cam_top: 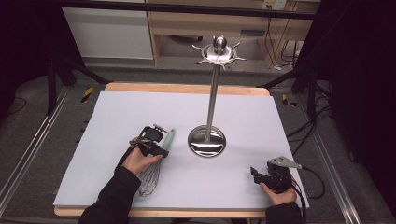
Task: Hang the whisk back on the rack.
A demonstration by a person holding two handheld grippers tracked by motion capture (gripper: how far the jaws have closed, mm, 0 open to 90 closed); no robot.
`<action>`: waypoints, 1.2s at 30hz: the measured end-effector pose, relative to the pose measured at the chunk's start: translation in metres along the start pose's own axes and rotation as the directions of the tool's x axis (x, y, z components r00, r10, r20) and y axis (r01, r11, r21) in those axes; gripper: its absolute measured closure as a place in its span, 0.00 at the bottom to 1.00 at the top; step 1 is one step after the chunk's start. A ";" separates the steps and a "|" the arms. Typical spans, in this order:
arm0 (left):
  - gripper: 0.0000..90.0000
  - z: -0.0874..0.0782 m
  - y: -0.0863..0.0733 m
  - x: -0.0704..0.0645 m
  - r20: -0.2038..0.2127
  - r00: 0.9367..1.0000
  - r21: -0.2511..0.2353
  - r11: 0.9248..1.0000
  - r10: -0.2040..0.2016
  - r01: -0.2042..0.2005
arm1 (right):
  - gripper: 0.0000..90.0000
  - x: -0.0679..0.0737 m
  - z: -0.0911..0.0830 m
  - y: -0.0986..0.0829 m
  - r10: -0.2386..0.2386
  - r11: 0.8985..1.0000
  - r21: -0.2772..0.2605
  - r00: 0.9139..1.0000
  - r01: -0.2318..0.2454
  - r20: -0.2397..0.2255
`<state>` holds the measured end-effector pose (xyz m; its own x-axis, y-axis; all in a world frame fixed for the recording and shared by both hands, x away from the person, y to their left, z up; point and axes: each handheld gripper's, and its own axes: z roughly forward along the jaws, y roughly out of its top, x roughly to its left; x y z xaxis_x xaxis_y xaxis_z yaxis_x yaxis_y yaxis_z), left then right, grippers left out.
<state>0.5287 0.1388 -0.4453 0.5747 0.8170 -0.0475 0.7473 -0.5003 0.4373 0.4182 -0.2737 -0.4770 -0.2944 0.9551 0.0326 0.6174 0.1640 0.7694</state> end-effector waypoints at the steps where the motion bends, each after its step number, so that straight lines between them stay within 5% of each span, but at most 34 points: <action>1: 0.61 0.002 0.001 0.000 -0.005 1.000 0.007 1.000 -0.007 0.007 | 0.31 0.000 0.000 0.000 0.000 1.000 0.001 1.000 0.000 0.005; 22: 0.72 0.007 0.006 -0.002 -0.006 0.999 0.055 0.997 -0.052 0.052 | 0.31 0.001 0.000 0.000 0.003 1.000 0.001 1.000 -0.003 -0.005; 36: 0.76 -0.013 0.003 -0.005 0.020 0.999 -0.025 0.999 -0.044 0.044 | 0.31 0.000 0.000 0.000 0.000 1.000 -0.002 1.000 0.000 -0.002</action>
<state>0.5235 0.1367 -0.4326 0.5480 0.8322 -0.0843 0.7635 -0.4565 0.4567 0.4181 -0.2737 -0.4764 -0.2965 0.9544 0.0339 0.6161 0.1640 0.7704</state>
